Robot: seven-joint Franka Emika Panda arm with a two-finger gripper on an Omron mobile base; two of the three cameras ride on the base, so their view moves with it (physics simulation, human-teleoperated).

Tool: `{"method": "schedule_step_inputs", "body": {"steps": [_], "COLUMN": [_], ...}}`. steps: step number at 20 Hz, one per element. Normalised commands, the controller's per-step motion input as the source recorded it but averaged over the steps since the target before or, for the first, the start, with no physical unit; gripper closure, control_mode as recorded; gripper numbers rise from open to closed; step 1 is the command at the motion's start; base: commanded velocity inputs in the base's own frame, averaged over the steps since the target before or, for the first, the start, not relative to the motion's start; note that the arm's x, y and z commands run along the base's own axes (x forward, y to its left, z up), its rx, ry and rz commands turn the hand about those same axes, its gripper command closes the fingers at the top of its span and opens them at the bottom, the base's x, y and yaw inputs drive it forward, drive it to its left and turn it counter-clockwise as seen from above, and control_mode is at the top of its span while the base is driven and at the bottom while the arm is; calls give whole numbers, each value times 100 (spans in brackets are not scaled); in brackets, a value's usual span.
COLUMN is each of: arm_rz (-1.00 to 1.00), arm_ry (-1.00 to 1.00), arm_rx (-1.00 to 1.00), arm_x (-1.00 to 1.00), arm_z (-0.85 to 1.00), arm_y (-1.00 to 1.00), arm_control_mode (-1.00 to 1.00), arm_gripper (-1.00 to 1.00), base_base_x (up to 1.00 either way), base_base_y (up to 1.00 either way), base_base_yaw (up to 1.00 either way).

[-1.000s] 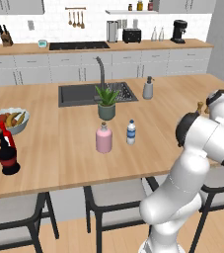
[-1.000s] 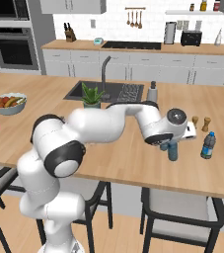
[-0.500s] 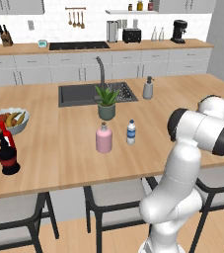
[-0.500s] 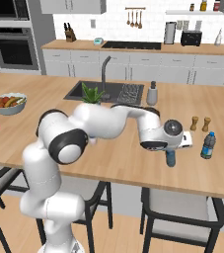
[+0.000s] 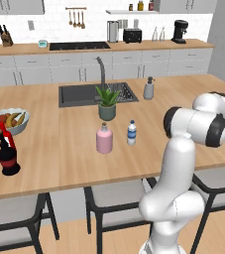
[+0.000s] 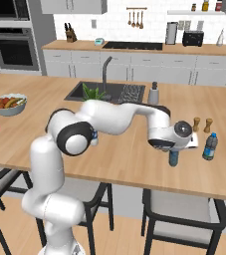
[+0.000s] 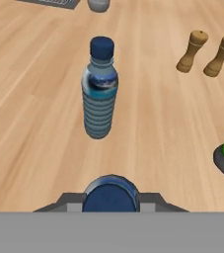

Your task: Move the plastic bottles in the middle to the plastics group, and the glass bottles in the middle to the glass group.

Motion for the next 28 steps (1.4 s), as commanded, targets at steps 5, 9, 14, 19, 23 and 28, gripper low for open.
{"method": "schedule_step_inputs", "body": {"steps": [5, 9, 14, 19, 23, 28], "arm_rz": [0, 0, 0, 0, 0, 0], "arm_ry": [0, 0, 1, 0, 1, 5], "arm_rx": [0, 0, 0, 0, 0, 0], "arm_x": [8, 30, 27, 21, 15, 5], "arm_z": [-1, 0, 0, 0, -5, -30], "arm_y": [0, 0, 0, 0, 0, 0], "arm_control_mode": [-100, -100, -100, -100, -100, -100], "arm_gripper": [100, 100, 100, 100, 100, 100], "base_base_x": [0, 0, 0, 0, 0, 0], "base_base_y": [0, 0, 0, 0, 0, 0], "base_base_yaw": [0, 0, 0, 0, 0, 0]}}
